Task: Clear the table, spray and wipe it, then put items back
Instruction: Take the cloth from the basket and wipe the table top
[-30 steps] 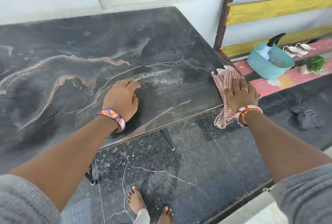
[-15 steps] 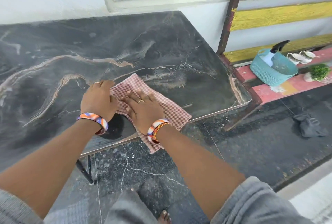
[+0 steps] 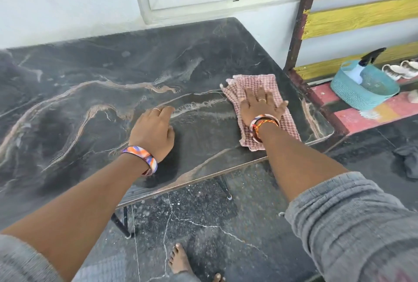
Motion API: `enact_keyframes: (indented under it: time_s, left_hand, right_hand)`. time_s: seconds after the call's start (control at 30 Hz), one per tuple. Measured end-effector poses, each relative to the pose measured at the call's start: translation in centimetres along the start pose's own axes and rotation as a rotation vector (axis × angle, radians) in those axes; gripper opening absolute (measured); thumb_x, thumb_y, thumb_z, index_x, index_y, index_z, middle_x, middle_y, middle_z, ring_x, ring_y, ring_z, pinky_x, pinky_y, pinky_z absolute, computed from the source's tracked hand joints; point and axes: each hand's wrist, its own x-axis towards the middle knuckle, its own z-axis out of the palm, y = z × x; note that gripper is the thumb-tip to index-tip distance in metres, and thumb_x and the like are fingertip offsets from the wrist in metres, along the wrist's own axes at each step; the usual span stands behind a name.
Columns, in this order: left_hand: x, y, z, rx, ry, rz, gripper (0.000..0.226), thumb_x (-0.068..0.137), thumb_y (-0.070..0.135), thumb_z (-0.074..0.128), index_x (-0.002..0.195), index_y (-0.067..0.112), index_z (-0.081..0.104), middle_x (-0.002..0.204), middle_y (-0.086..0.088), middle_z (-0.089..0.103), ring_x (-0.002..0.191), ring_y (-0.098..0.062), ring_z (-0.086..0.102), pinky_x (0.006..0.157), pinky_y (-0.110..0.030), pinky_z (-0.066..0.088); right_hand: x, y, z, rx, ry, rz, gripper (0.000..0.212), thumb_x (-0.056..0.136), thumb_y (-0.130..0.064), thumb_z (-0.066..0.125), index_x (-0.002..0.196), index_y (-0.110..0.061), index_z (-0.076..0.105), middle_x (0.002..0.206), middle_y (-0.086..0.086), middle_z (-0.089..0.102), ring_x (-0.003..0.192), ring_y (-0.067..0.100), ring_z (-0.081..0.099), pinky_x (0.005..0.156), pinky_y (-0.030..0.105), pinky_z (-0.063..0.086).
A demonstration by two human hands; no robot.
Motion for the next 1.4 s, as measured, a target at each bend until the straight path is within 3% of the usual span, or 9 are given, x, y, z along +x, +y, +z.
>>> enact_keyframes:
  time_s: [0.17, 0.3, 0.47, 0.6, 0.83, 0.97, 1.2, 1.3, 1.4]
  left_hand:
    - [0.3, 1.7, 0.2, -0.034, -0.020, 0.061, 0.046, 0.087, 0.010, 0.047, 0.133, 0.009, 0.042, 0.136, -0.013, 0.050, 0.125, -0.032, 0.044, 0.105, -0.039, 0.035]
    - [0.0, 2.7, 0.5, -0.054, -0.029, 0.086, 0.047, 0.087, 0.010, 0.046, 0.134, 0.010, 0.042, 0.136, -0.013, 0.049, 0.124, -0.032, 0.044, 0.104, -0.038, 0.034]
    - [-1.2, 2.6, 0.6, -0.089, -0.027, 0.066, 0.046, 0.087, 0.009, 0.047, 0.133, 0.009, 0.043, 0.136, -0.014, 0.049, 0.123, -0.033, 0.045, 0.103, -0.040, 0.035]
    - [-3.1, 0.4, 0.6, -0.147, -0.005, -0.033, 0.045, 0.085, 0.007, 0.048, 0.130, 0.007, 0.048, 0.129, -0.018, 0.053, 0.117, -0.037, 0.050, 0.097, -0.043, 0.041]
    - [-6.4, -5.4, -1.2, -0.165, 0.119, -0.258, 0.040, 0.084, 0.003, 0.050, 0.124, 0.005, 0.053, 0.124, -0.023, 0.056, 0.111, -0.041, 0.052, 0.089, -0.047, 0.045]
    - [-7.2, -8.7, -2.7, -0.182, 0.168, -0.350, 0.041, 0.085, 0.004, 0.050, 0.126, 0.004, 0.052, 0.126, -0.024, 0.054, 0.113, -0.042, 0.050, 0.089, -0.047, 0.044]
    - [-9.2, -13.8, -4.8, -0.197, 0.194, -0.376, 0.038, 0.084, 0.003, 0.051, 0.121, 0.001, 0.055, 0.122, -0.025, 0.057, 0.113, -0.042, 0.051, 0.090, -0.048, 0.045]
    - [-9.5, -16.0, -5.6, -0.189, 0.195, -0.350, 0.038, 0.083, 0.002, 0.052, 0.121, 0.001, 0.055, 0.122, -0.025, 0.057, 0.113, -0.042, 0.050, 0.091, -0.048, 0.045]
    - [-9.4, -17.8, -6.1, -0.175, 0.184, -0.333, 0.037, 0.084, 0.004, 0.052, 0.121, 0.003, 0.055, 0.121, -0.025, 0.058, 0.110, -0.041, 0.053, 0.089, -0.049, 0.046]
  right_hand:
    - [-1.1, 7.6, -1.5, 0.041, 0.032, 0.276, 0.050, 0.097, -0.043, 0.014, 0.147, -0.041, 0.007, 0.159, -0.007, 0.000, 0.147, 0.020, -0.002, 0.106, 0.071, -0.006]
    - [-3.7, 11.0, -1.6, 0.105, 0.101, 0.318, 0.051, 0.098, -0.038, 0.017, 0.148, -0.034, 0.012, 0.159, -0.004, 0.006, 0.147, 0.022, 0.002, 0.114, 0.060, 0.001]
    - [-9.3, 8.3, 1.7, 0.092, 0.281, 0.052, 0.052, 0.095, -0.032, 0.024, 0.144, -0.019, 0.033, 0.154, 0.005, 0.029, 0.143, 0.025, 0.021, 0.117, 0.046, 0.009]
    - [-13.5, 2.6, 4.4, 0.047, 0.279, -0.158, 0.066, 0.089, -0.041, 0.008, 0.140, -0.015, 0.040, 0.149, 0.007, 0.037, 0.139, 0.028, 0.030, 0.116, 0.044, 0.013]
    - [-17.5, -4.9, 6.1, -0.014, 0.148, -0.495, 0.067, 0.090, -0.045, 0.004, 0.145, -0.015, 0.031, 0.154, 0.007, 0.027, 0.143, 0.026, 0.022, 0.117, 0.041, 0.010]
    - [-19.3, -9.5, 7.1, -0.034, 0.059, -0.681, 0.060, 0.095, -0.044, 0.019, 0.146, -0.014, 0.025, 0.156, 0.009, 0.022, 0.144, 0.026, 0.017, 0.118, 0.041, 0.006]
    - [-21.7, -18.4, 8.6, -0.084, -0.068, -0.941, 0.058, 0.098, -0.044, 0.023, 0.148, -0.016, 0.019, 0.158, 0.008, 0.014, 0.146, 0.024, 0.008, 0.117, 0.039, 0.000]
    - [-22.6, -21.5, 9.3, -0.099, -0.073, -0.963, 0.055, 0.097, -0.045, 0.024, 0.148, -0.022, 0.020, 0.158, 0.003, 0.015, 0.145, 0.023, 0.010, 0.117, 0.043, -0.001]
    - [-21.8, -21.4, 9.3, -0.139, -0.055, -0.867, 0.054, 0.095, -0.052, 0.015, 0.147, -0.037, 0.014, 0.159, -0.008, 0.009, 0.147, 0.019, 0.004, 0.108, 0.058, -0.017]
